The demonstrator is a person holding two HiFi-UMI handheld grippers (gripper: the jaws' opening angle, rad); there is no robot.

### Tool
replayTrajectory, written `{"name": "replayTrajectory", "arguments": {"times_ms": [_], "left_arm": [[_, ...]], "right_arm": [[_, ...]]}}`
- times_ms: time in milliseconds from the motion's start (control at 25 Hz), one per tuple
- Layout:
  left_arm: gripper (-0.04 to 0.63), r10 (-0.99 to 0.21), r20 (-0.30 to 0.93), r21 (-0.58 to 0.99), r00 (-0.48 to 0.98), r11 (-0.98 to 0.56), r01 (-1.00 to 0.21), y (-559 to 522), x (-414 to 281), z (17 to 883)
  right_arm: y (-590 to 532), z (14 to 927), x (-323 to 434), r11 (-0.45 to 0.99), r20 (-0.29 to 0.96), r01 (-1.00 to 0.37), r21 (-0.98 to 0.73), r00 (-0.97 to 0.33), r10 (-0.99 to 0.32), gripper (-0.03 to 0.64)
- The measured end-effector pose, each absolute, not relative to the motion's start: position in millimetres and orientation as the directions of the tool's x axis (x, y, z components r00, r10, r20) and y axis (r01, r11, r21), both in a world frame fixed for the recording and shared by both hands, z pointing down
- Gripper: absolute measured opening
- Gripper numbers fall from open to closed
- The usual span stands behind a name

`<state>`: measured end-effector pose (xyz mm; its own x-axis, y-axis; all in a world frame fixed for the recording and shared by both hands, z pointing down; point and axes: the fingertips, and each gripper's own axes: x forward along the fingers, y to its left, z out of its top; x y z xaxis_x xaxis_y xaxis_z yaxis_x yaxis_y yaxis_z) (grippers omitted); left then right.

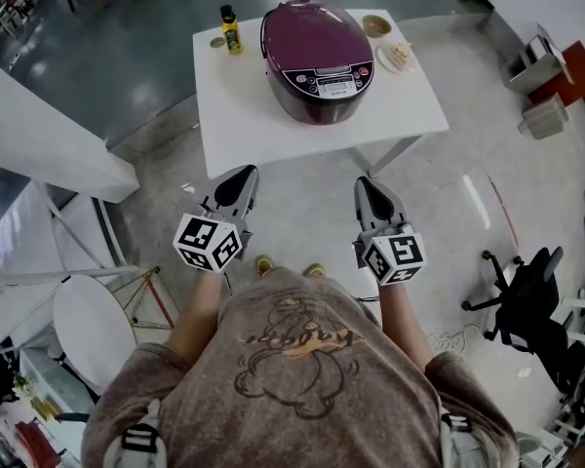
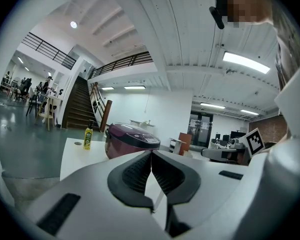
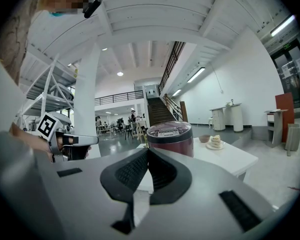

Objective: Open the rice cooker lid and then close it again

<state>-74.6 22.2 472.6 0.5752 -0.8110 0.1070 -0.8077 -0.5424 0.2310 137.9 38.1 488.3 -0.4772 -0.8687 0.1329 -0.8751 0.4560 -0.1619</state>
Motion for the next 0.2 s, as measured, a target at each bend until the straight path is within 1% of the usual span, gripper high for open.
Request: {"name": "replayTrajectory", "arguments": {"times_ms": [200], "left_arm": [[0.025,-0.813,0.107,0.244,0.572,-0.536,-0.808,22.4,-78.4,473.4]], "right_arm": [[36.7,485.6,138.2,0.45,0.129,-0.879,-0.159,-0.471,-0.873,-0.002]]}}
